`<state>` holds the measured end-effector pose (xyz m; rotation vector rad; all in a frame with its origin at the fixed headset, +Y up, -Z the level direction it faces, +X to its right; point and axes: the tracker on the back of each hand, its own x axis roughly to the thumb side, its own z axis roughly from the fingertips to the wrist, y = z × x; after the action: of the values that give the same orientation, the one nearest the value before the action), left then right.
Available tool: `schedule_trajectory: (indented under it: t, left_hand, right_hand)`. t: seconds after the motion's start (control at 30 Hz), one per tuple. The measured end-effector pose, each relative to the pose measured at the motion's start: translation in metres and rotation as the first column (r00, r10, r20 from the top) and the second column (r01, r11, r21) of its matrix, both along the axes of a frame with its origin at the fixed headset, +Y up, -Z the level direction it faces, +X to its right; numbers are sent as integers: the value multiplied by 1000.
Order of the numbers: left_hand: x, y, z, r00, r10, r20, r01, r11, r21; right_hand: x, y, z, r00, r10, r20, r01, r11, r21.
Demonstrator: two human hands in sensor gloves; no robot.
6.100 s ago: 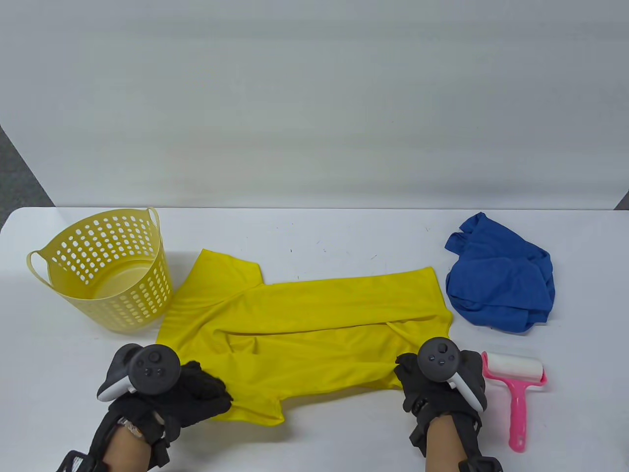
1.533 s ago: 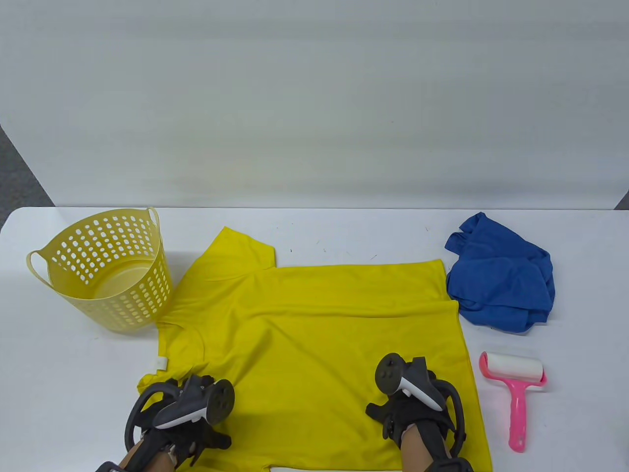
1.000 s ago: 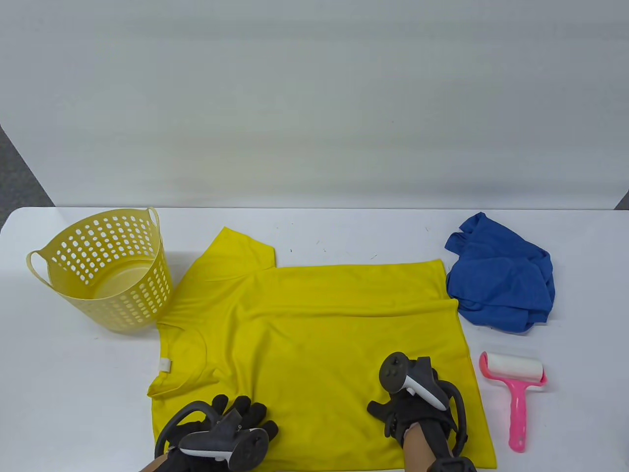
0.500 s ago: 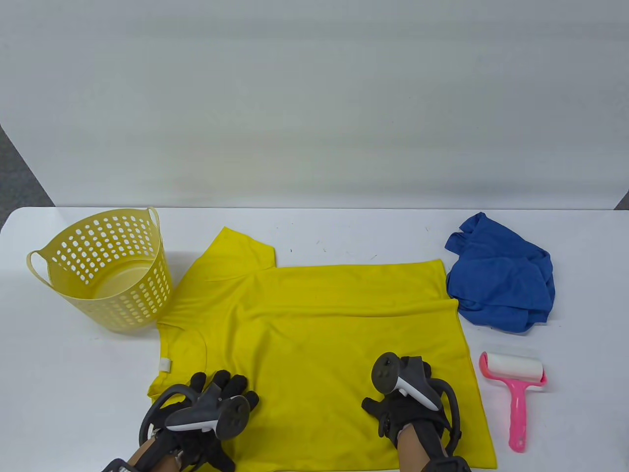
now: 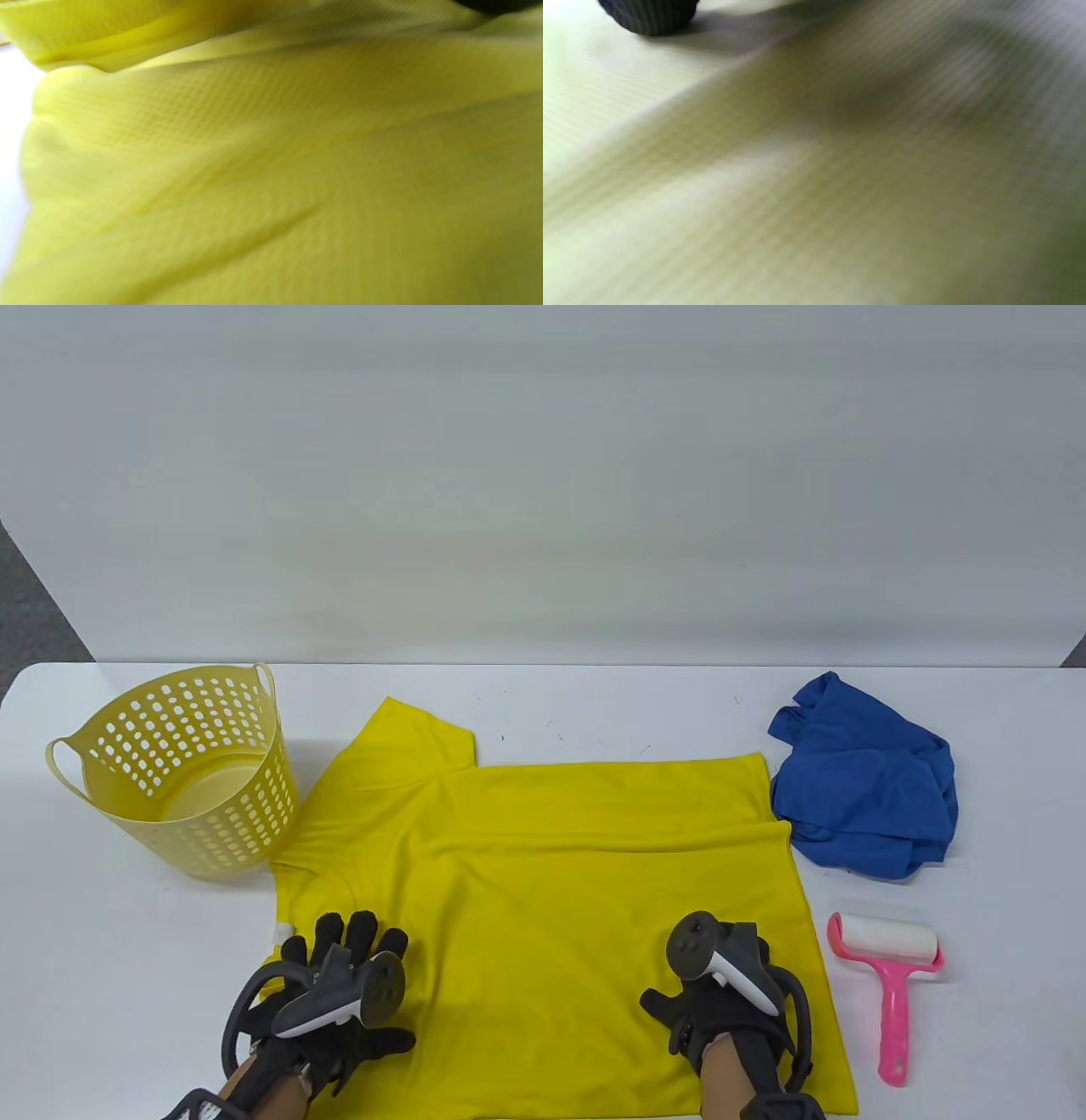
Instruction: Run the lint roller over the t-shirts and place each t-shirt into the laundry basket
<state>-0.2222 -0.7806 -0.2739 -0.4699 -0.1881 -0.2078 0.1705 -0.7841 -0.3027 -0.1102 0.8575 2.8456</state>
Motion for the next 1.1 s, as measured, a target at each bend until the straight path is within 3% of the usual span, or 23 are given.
schedule_trajectory:
  t: [0.33, 0.7, 0.77, 0.87, 0.93, 1.03, 1.1]
  left_hand:
    - [-7, -5, -2, 998, 56, -24, -59, 987, -148]
    - [-12, 7, -1, 999, 32, -37, -36, 995, -97]
    - [-15, 4, -1, 997, 74, -35, -77, 993, -87]
    - [-18, 4, -7, 975, 199, -95, -199, 980, 6]
    - [-15, 3, -10, 978, 180, -102, -181, 983, -1]
    - [-9, -8, -10, 998, 10, -66, -14, 998, -63]
    - [-11, -10, -11, 996, 47, -79, -55, 993, -105]
  right_hand:
    - [2, 0, 1, 1000, -10, 0, 10, 1000, -19]
    - [-2, 8, 5, 997, 75, -4, -75, 997, -27]
    - [-1, 14, 7, 996, 83, 21, -83, 996, 12]
    - [1, 23, 7, 997, 49, 55, -54, 994, 93]
    - [3, 20, 5, 999, 4, 53, -9, 996, 93]
    - [5, 11, 4, 998, 36, 52, -34, 999, -26]
    - [4, 17, 3, 997, 45, 54, -49, 997, 57]
